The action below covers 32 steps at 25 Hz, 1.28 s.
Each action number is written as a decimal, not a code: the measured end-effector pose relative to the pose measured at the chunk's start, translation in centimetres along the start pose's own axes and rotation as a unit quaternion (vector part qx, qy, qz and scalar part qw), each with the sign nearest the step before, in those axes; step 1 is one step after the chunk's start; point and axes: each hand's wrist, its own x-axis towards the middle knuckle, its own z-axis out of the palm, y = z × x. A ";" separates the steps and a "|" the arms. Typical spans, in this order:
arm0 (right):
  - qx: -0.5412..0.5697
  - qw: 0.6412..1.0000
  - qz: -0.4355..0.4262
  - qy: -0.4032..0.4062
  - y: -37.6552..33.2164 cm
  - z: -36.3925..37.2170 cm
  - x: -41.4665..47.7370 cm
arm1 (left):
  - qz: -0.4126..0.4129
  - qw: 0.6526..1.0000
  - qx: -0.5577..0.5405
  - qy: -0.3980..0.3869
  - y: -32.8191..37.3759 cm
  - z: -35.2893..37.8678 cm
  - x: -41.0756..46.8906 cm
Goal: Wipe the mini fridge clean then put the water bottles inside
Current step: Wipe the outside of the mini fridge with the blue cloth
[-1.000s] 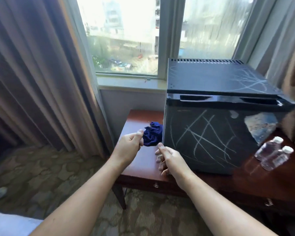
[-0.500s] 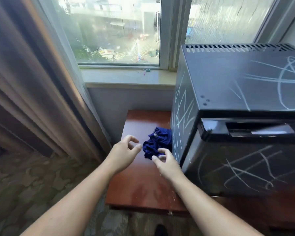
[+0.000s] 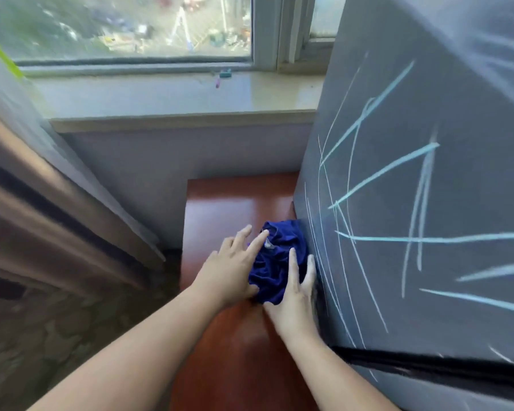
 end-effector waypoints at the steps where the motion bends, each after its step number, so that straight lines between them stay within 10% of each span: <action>1: -0.022 1.000 -0.003 -0.001 0.3 0.6 1.0 | 0.014 1.000 0.018 -0.004 -0.4 0.7 1.6; 13: 0.012 0.994 -0.026 0.102 1.4 1.7 3.2 | 0.094 0.995 -0.025 -0.013 -3.2 4.9 2.5; 23: 0.162 0.953 -0.160 0.201 -18.3 -13.2 -4.7 | 0.072 0.976 -0.146 0.147 -1.7 -18.7 -6.1; 32: 0.124 0.868 -0.356 0.323 -27.8 -37.9 -18.4 | 0.298 0.813 -0.323 0.382 10.2 -40.3 -12.9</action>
